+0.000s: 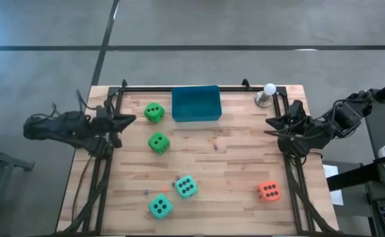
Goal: Pick & Place Dice
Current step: Put the top large green dice into the blue bin
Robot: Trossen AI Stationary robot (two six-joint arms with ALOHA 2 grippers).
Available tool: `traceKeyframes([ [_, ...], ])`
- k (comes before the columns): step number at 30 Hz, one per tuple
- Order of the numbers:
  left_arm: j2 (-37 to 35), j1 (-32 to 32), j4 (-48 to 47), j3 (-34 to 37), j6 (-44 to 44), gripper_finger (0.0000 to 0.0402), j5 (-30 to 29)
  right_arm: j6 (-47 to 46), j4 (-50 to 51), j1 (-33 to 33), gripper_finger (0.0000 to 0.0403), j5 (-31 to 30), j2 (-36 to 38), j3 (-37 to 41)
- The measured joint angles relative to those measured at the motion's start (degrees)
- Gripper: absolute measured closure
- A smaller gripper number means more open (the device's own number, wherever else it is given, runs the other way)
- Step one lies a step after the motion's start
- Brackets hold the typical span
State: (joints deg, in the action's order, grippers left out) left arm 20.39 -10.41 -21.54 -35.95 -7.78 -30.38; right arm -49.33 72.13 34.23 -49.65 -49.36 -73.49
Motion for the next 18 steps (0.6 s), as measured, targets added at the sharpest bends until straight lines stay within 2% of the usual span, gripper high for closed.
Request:
traceKeyframes([
  [6,13.5,0.0,-13.3,-13.3,-6.0,0.0365,-3.0,0.3,-0.1,0.0,0.0394,0.0,-0.4,0.0],
  [11,21.3,0.0,-21.0,-21.9,-12.1,0.0365,-3.1,0.3,-0.1,0.0,0.0394,0.0,-0.3,0.0],
  [18,27.3,0.5,-28.9,-27.6,-22.1,0.0365,-4.6,0.3,-0.4,0.0,0.0394,0.0,-0.3,0.0],
])
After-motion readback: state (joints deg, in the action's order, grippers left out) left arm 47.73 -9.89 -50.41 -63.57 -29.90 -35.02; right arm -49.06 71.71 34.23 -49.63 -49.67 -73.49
